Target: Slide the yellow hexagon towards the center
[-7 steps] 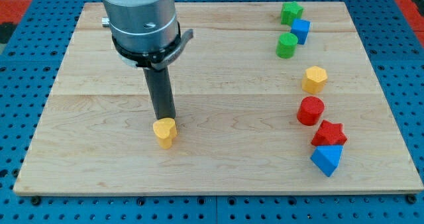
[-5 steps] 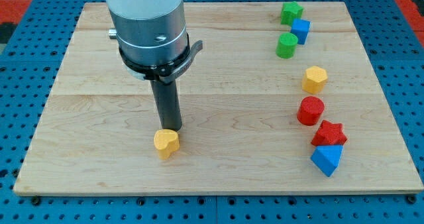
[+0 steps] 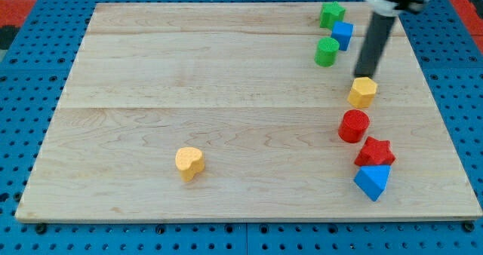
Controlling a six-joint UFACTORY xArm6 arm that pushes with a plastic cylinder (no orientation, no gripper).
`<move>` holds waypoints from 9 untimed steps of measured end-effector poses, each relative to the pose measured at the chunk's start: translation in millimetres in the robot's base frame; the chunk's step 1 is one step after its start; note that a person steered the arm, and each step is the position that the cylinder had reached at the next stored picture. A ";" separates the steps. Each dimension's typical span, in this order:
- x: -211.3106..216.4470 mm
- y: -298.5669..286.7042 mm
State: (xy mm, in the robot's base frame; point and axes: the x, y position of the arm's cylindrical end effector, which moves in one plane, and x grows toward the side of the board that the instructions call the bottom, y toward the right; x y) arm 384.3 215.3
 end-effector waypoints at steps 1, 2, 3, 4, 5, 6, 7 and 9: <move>6.6 15.7; 44.2 13.0; 44.9 -54.1; 22.6 -64.0; 20.2 -51.8; 6.9 -79.6; -7.2 -115.7; -12.4 -157.7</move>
